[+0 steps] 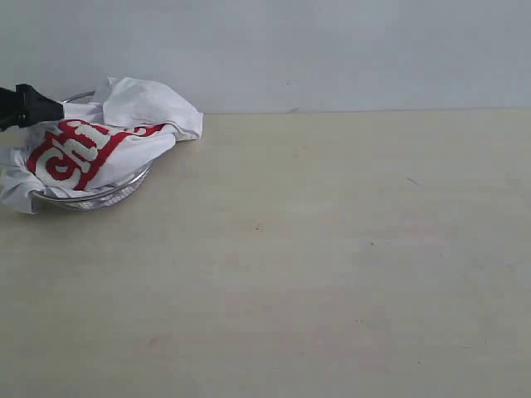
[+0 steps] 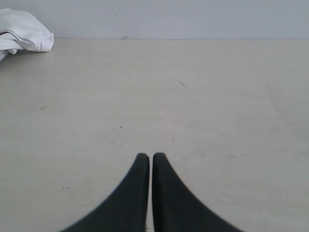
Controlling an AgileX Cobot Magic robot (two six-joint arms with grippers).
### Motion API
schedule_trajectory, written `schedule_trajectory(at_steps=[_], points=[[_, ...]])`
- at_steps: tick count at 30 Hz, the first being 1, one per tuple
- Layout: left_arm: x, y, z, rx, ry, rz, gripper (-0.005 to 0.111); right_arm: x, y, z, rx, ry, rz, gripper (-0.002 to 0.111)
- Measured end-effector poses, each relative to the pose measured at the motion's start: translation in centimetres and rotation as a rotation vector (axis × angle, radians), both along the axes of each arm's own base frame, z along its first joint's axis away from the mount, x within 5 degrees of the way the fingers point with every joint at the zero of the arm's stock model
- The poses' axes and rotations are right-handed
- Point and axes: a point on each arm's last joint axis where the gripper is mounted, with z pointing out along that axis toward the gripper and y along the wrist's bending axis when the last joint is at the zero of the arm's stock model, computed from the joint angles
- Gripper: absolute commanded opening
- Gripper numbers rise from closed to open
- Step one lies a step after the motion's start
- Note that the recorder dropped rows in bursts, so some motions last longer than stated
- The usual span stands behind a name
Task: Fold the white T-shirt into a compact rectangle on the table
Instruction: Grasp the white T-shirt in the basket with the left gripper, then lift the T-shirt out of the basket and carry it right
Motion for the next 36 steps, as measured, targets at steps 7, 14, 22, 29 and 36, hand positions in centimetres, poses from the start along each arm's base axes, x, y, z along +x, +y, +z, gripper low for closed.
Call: schedule_trajectory(at_steps=[7, 14, 22, 29, 36], points=[[0.8, -0.9, -2.5, -0.061, -0.005, -0.015, 0.026, 0.0, 0.0, 0.0, 0.0, 0.0, 0.0, 0.0], [1.0, -1.2, -1.8, -0.123, -0.051, -0.012, 0.004, 0.0, 0.0, 0.0, 0.0, 0.0, 0.0, 0.0], [1.0, -1.7, 3.9, -0.139, -0.226, -0.056, 0.004, 0.0, 0.0, 0.0, 0.0, 0.0, 0.0, 0.0], [-1.0, -2.7, 11.6, -0.144, -0.408, -0.107, 0.004, 0.0, 0.0, 0.0, 0.0, 0.0, 0.0, 0.0], [-4.7, -4.5, 18.7, -0.157, -0.574, -0.219, 0.004, 0.0, 0.0, 0.0, 0.0, 0.0, 0.0, 0.0]])
